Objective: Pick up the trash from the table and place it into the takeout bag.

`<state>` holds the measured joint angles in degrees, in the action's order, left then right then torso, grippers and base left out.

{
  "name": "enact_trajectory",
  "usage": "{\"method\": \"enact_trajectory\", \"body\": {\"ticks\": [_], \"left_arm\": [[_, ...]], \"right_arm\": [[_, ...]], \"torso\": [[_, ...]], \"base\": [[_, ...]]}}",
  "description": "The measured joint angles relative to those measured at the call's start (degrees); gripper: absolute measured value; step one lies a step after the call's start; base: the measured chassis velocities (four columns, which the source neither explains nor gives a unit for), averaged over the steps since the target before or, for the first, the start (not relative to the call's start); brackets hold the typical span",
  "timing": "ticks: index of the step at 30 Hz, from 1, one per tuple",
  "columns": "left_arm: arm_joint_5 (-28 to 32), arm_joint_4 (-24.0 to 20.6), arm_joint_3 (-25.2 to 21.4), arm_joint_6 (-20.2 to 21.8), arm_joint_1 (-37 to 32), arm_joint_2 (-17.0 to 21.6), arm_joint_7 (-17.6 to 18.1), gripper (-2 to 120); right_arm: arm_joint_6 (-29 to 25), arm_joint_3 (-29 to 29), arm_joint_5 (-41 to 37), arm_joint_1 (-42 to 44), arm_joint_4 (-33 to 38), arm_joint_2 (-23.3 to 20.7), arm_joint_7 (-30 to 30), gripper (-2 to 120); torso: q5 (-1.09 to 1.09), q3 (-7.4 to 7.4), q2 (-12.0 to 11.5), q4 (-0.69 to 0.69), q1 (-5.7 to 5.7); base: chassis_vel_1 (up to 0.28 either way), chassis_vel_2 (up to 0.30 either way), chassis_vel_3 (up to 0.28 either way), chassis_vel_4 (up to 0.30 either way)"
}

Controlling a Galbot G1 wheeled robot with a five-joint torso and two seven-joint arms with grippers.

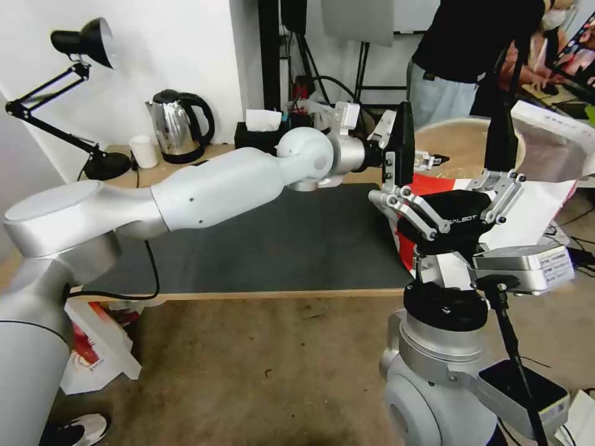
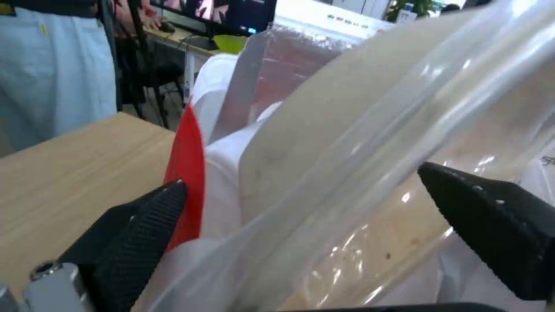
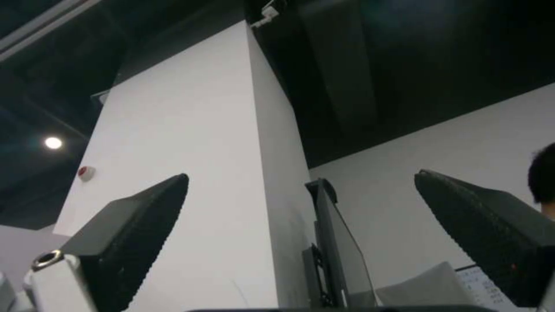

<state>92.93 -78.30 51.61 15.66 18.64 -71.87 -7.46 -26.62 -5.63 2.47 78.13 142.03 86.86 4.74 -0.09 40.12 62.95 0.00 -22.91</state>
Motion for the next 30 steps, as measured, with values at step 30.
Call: {"method": "enact_trajectory", "body": {"ticks": [30], "left_arm": [[-0.84,-1.30,-1.41,-2.06,3.00,2.47,-3.26,100]], "right_arm": [[-0.01,-0.07,-0.08,-0.76,-1.49,-0.02,0.00,100]], "torso": [[0.00,0.00,0.00,0.00,0.00]], "base": [[0.000,0.000,0.000,0.000]]}}
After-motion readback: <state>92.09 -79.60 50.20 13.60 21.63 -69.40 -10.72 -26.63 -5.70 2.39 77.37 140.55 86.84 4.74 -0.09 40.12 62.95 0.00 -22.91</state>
